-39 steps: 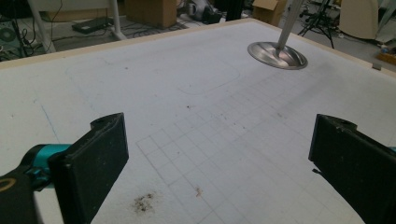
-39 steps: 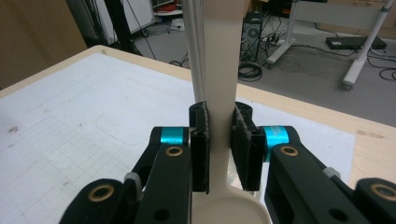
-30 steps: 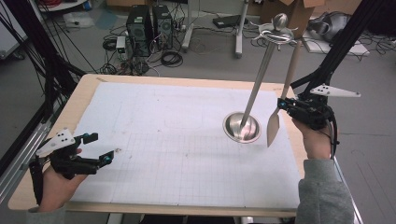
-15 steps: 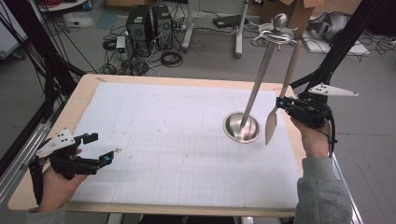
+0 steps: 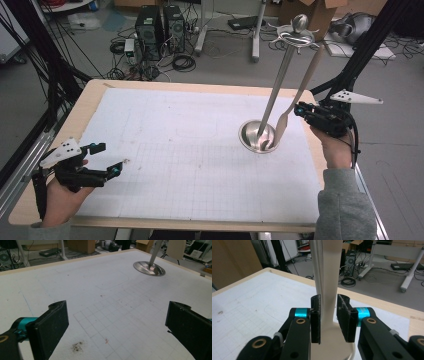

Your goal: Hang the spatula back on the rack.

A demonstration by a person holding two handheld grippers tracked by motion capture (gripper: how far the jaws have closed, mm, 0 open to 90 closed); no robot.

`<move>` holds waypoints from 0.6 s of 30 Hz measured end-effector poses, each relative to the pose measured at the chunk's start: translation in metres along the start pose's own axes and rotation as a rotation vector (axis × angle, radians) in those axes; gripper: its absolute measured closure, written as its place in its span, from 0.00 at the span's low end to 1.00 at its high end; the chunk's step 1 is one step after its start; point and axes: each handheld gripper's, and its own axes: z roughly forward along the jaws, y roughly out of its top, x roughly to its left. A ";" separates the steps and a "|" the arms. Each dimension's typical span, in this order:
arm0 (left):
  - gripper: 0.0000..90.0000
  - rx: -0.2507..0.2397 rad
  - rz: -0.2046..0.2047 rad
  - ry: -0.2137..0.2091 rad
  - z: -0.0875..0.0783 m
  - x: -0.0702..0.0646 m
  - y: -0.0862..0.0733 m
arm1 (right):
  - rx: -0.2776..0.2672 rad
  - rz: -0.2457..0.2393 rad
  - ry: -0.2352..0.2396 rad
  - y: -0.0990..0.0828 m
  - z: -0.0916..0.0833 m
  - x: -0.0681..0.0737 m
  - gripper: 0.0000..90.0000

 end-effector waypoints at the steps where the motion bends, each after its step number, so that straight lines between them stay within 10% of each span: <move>1: 0.06 0.001 0.001 0.000 0.000 0.000 0.000 | -0.002 -0.003 0.004 0.000 0.000 0.000 0.78; 18: 0.06 -0.013 -0.001 0.008 -0.001 0.003 0.002 | -0.058 0.057 -0.012 -0.021 -0.007 0.010 0.28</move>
